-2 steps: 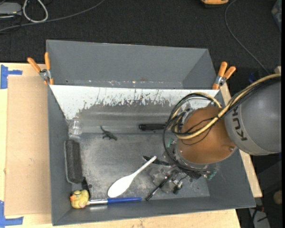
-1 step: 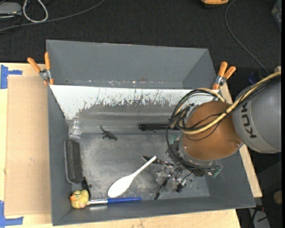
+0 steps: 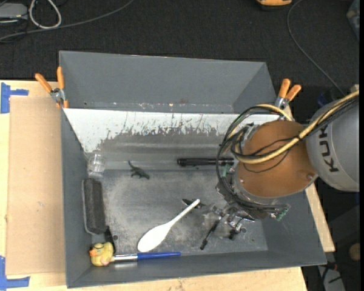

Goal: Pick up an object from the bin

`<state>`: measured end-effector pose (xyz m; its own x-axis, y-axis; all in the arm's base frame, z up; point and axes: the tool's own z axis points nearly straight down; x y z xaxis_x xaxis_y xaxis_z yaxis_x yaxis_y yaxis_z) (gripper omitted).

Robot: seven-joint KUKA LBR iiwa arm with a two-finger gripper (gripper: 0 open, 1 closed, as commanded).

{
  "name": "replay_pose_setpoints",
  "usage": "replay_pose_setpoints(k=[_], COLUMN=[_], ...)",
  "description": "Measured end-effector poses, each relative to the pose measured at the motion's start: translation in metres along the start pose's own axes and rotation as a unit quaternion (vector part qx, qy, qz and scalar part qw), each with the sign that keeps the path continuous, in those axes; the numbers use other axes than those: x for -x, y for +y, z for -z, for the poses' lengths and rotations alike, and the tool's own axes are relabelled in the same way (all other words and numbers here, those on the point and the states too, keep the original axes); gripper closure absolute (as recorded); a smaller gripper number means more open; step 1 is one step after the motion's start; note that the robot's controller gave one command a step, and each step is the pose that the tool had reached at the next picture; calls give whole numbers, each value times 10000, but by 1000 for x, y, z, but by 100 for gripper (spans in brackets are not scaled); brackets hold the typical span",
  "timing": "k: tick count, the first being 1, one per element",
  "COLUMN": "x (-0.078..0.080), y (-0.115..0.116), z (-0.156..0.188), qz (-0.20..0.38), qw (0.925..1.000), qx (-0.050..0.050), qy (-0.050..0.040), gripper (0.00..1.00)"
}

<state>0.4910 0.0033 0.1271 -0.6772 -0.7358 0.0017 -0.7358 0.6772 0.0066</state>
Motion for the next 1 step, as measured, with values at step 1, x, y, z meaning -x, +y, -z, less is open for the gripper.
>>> replay_pose_setpoints(k=[1], x=[0], y=[1], z=[5], qz=[-7], qw=[10000], qx=[9], qy=[5], gripper=[100])
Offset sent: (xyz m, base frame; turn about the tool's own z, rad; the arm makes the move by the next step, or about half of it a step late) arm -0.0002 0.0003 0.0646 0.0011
